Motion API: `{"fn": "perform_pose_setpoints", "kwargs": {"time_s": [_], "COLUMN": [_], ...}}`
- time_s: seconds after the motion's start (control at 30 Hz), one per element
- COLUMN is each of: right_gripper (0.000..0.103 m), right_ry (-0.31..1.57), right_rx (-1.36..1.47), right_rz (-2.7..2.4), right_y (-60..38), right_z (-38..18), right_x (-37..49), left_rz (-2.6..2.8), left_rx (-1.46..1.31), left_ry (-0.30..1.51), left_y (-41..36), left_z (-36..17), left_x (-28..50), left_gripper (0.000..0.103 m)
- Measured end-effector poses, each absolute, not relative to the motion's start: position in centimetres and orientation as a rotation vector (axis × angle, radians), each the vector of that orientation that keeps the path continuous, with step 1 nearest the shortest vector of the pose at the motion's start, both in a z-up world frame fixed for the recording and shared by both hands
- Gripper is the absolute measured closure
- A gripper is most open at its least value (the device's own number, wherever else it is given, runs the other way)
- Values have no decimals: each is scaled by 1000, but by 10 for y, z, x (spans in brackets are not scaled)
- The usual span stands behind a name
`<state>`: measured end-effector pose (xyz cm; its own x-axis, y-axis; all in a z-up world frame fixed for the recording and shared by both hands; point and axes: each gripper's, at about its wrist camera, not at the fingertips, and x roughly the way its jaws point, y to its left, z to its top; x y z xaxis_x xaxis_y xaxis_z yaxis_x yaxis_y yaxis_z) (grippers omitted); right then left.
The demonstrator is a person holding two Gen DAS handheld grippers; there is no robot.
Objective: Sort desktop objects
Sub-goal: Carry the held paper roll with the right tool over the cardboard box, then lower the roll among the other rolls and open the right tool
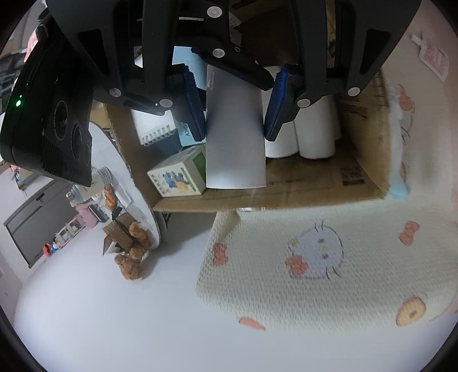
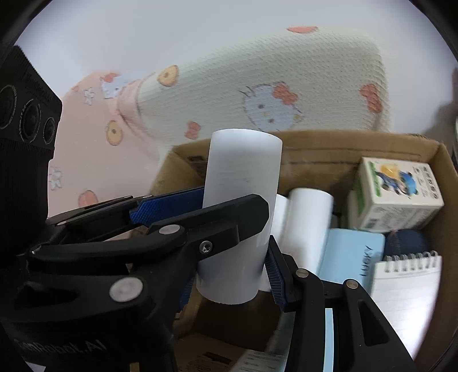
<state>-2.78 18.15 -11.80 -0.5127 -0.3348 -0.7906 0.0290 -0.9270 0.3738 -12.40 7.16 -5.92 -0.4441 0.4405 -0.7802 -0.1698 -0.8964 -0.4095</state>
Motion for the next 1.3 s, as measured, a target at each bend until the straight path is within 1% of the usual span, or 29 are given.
{"fn": "perform_pose_setpoints", "kwargs": {"time_s": [0.07, 0.17, 0.3, 0.5, 0.57, 0.8, 1.0, 1.03, 1.07, 1.1, 1.3], "right_gripper": [61, 61, 61, 61, 61, 61, 61, 61, 61, 61, 61], "right_ry": [-503, -538, -508, -502, -514, -461, -441, -438, -437, -434, -412], "right_rx": [1453, 1476, 1491, 1486, 1470, 1464, 1444, 1444, 1442, 1439, 1424], "right_rz": [-2499, -2484, -2499, -2515, -2526, -2563, -2578, -2580, -2587, -2592, -2634], "right_y": [186, 190, 188, 189, 193, 190, 192, 192, 191, 192, 193], "right_z": [-124, -132, -134, -134, -131, -131, -133, -133, -133, -133, -130], "right_x": [-29, -29, -31, -30, -26, -25, -25, -25, -26, -25, -25], "left_rz": [2352, 2321, 2267, 2250, 2250, 2289, 2309, 2304, 2303, 2328, 2342], "left_rx": [-1419, -1448, -1490, -1562, -1576, -1562, -1505, -1497, -1490, -1492, -1470], "left_ry": [-395, -453, -562, -643, -641, -634, -616, -623, -632, -622, -625], "left_y": [74, 70, 62, 56, 59, 61, 58, 58, 58, 58, 57], "left_z": [-65, -71, -81, -98, -101, -98, -90, -90, -91, -92, -92], "left_x": [-126, -130, -138, -146, -147, -143, -135, -135, -134, -134, -134], "left_gripper": [57, 57, 57, 57, 57, 57, 57, 58, 63, 66, 66]}}
